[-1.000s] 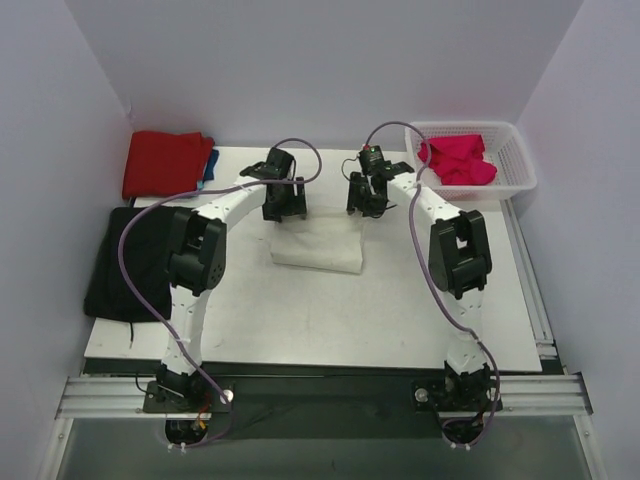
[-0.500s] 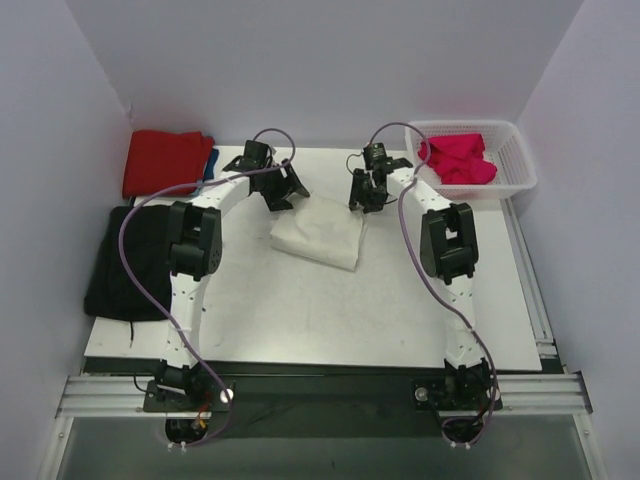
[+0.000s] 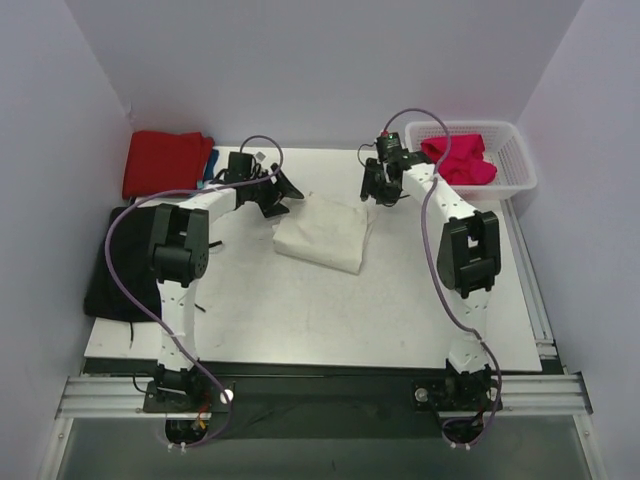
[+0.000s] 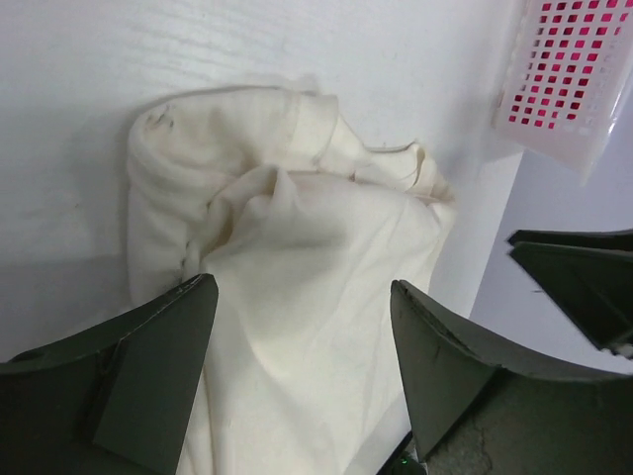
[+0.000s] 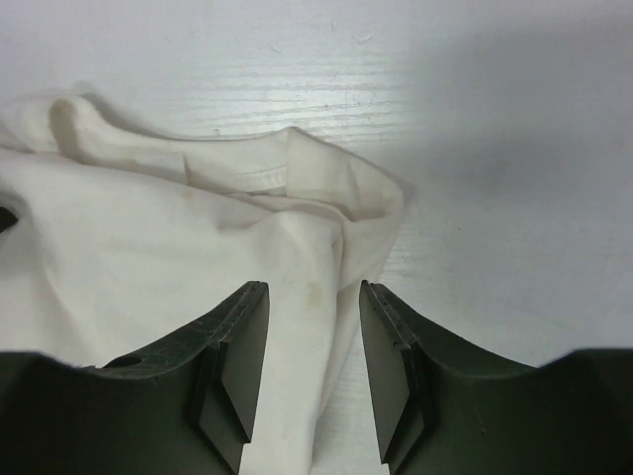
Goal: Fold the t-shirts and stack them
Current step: Fold the long partially folded tshirt into a neat square
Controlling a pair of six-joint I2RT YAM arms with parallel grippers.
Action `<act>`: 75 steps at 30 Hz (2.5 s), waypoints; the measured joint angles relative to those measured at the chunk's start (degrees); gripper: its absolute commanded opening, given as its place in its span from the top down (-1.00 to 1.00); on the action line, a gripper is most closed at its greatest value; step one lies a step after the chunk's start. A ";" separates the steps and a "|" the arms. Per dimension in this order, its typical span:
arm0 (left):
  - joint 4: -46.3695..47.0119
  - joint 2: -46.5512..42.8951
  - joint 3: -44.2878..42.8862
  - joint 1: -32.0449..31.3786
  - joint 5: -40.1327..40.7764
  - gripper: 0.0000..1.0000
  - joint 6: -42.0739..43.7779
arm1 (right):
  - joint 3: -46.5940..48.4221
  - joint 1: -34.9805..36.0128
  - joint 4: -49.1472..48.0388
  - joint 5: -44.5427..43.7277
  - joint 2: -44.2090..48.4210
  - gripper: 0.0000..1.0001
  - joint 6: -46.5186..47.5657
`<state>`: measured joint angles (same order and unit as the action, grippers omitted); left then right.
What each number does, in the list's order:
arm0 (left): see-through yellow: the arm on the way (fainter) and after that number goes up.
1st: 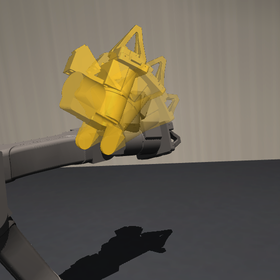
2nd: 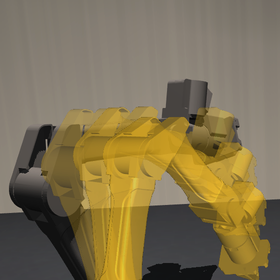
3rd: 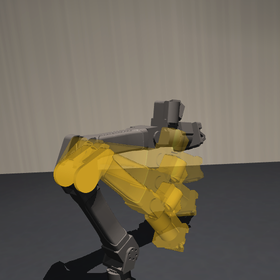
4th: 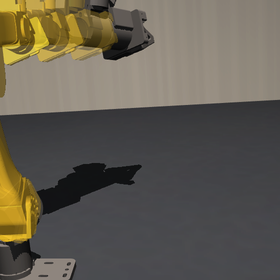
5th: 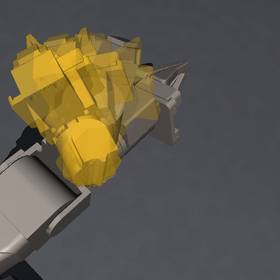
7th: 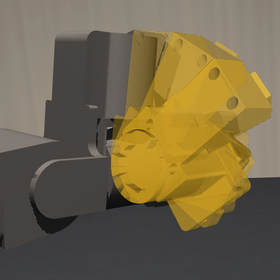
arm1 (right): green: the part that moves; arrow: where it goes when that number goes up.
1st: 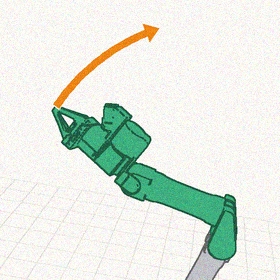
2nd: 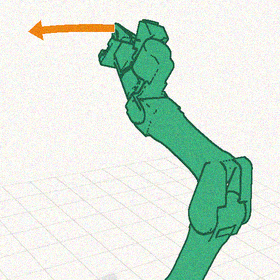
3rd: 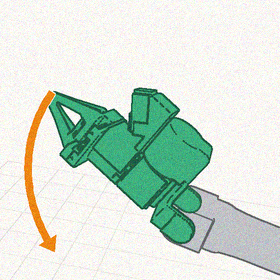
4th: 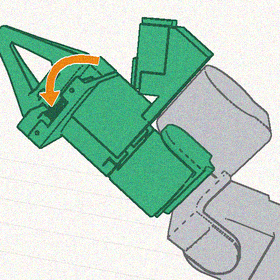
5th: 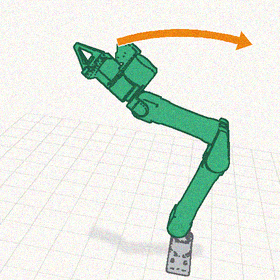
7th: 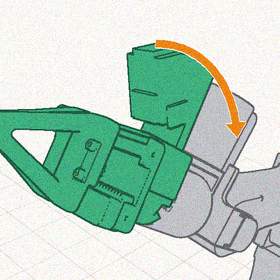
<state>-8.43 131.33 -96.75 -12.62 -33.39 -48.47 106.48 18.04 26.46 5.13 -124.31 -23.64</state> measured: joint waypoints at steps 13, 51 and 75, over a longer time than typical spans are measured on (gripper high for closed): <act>-14.12 -16.65 5.07 -3.91 14.08 -0.64 16.35 | -9.73 7.37 -1.73 -2.12 12.85 0.15 0.83; -25.40 -32.48 22.93 -10.86 30.99 -0.66 23.37 | -30.67 11.82 -5.88 1.31 18.56 0.18 -3.78; -18.10 -31.01 35.15 -11.19 24.52 -0.66 17.44 | -33.81 16.72 -10.73 7.21 14.93 0.21 -4.00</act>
<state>-26.52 100.31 -61.60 -23.81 -8.86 -31.03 72.66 34.76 15.73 12.34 -109.38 -27.64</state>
